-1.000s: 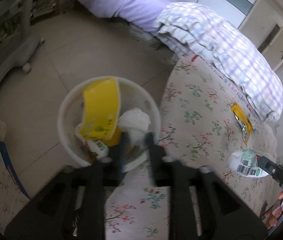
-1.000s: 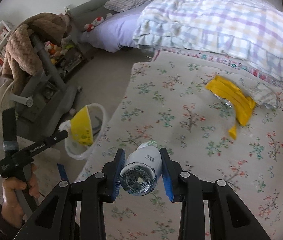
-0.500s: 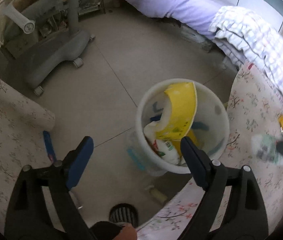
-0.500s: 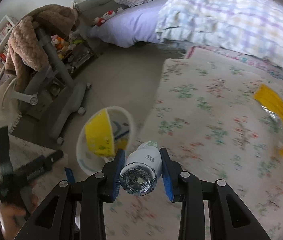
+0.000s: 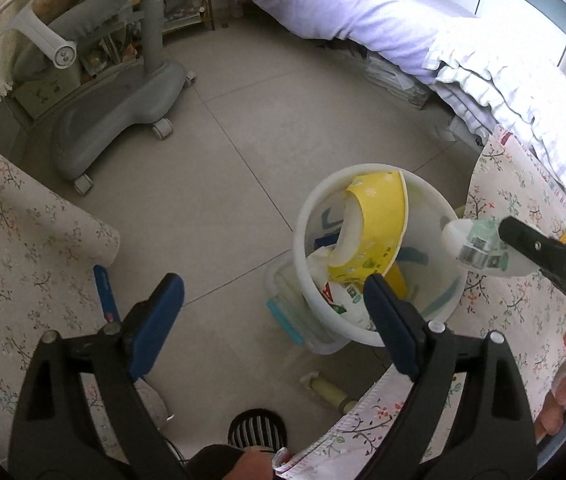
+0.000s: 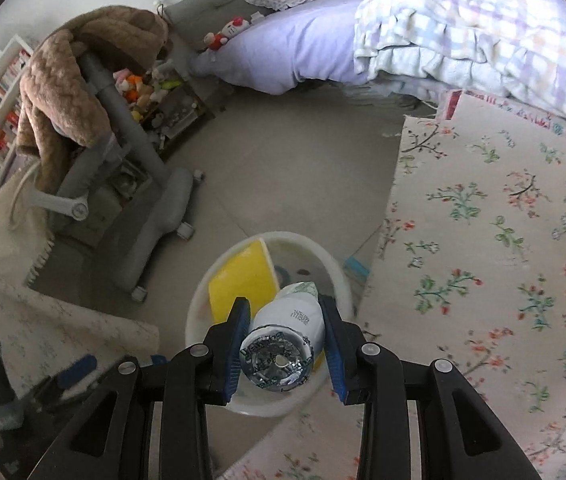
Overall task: Collect trash
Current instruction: 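Open the right tool over the wastebasket to drop the white bottle, then grasp the yellow foil wrapper with the left tool while the right tool approaches the white packet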
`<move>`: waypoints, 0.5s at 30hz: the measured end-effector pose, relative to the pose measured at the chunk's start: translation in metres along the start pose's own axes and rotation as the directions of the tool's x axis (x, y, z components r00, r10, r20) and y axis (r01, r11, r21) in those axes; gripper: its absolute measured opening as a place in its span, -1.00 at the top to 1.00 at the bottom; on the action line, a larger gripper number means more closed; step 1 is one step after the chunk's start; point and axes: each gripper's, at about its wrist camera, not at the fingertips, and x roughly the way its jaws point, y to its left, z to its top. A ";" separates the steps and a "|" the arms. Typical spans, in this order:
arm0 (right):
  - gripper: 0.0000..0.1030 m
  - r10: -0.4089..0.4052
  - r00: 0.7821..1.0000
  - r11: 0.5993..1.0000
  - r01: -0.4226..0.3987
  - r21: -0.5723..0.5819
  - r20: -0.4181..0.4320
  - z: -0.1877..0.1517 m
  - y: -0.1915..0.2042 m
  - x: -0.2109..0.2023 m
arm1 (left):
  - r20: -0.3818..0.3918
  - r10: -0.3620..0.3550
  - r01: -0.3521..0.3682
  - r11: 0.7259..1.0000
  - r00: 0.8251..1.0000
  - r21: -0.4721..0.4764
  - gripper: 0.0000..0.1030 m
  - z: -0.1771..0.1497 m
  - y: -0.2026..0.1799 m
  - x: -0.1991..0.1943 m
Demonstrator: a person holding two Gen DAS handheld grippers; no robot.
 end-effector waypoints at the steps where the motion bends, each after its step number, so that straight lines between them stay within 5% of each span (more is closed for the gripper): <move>1: -0.33 0.000 1.000 1.000 0.000 0.005 0.000 0.000 -0.001 0.000 | 0.001 0.001 -0.001 1.000 1.000 0.002 -0.86 0.000 0.000 0.000; 3: -0.59 -0.019 1.000 1.000 0.019 0.024 0.025 -0.001 -0.003 -0.006 | 0.011 0.011 -0.011 1.000 1.000 0.010 -0.96 -0.001 -0.001 -0.002; 15: -0.59 -0.126 0.992 0.988 0.123 0.088 0.030 -0.018 -0.053 -0.057 | 0.001 -0.030 0.030 0.998 1.000 0.047 -0.97 -0.005 -0.017 -0.009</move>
